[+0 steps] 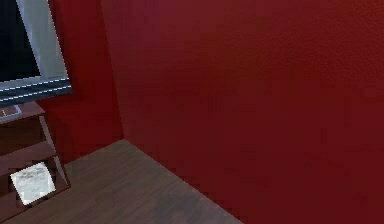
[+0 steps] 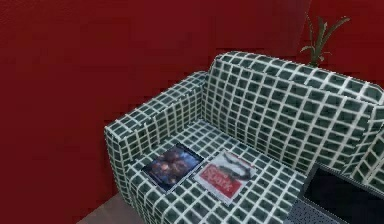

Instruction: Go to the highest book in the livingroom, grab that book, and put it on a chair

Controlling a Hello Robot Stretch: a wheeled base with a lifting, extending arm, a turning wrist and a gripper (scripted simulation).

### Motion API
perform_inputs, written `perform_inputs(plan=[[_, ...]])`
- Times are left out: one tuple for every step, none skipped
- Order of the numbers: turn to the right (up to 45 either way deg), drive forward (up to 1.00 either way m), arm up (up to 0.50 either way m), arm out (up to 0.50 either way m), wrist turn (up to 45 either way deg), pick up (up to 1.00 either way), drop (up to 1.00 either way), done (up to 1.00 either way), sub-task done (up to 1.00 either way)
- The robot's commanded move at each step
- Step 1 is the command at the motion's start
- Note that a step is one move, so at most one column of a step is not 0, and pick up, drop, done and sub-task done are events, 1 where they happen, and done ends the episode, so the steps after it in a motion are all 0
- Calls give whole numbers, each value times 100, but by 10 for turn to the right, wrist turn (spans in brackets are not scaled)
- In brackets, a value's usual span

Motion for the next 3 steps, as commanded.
perform_inputs(plan=[[0,0,0,34,0,0,0,0,0],[0,0,0,0,450,0,0,0,0],[0,0,0,0,450,0,0,0,0]])
